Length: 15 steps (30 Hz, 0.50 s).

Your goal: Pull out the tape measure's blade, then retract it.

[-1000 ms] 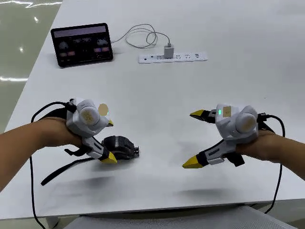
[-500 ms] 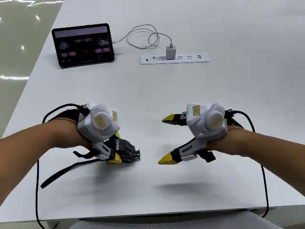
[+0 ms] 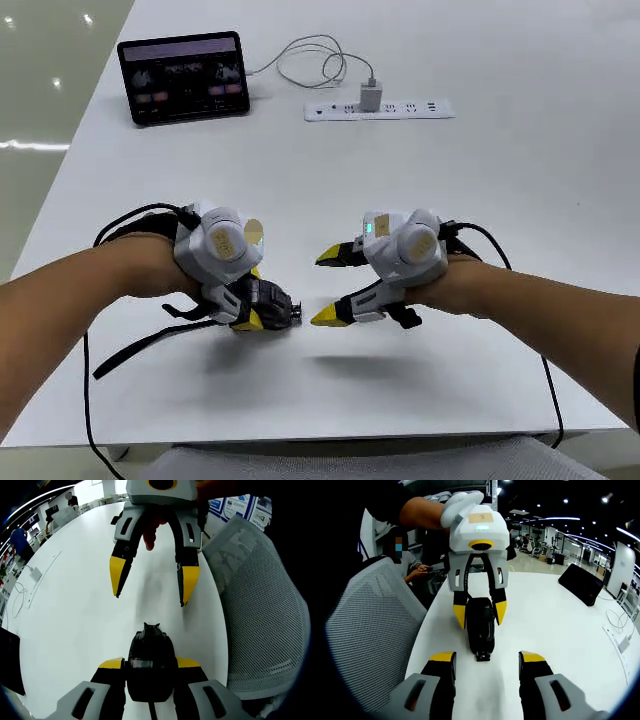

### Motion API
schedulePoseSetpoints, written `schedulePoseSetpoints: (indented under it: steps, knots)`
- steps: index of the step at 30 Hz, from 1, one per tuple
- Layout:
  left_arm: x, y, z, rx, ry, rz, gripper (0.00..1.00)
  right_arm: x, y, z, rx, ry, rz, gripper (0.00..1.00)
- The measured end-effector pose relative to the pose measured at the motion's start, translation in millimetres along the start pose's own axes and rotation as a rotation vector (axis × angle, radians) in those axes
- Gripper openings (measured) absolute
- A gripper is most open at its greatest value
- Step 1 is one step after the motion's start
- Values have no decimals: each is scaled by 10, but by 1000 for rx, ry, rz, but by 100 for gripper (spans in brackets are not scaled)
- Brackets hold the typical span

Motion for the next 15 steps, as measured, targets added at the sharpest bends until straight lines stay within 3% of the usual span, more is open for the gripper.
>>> schedulePoseSetpoints:
  steps: [10, 15]
  knots:
    - [-1, -9, 2, 4, -12, -4, 33, -255, 4, 113, 22, 63, -7, 30]
    - [2, -3, 11, 19, -26, 0, 33, -357, 43, 215, 64, 126, -6, 23]
Point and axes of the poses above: the centre of the closed fingertips' face, and the gripper's own axes: x roughly backward along the fingers, y roughly to its left, z roughly out of its underside, the point moved 5 cm from there along x, roughly backward along the fingers, and after that the axes turned 13 degrees about -x, right-handed, at the moved point
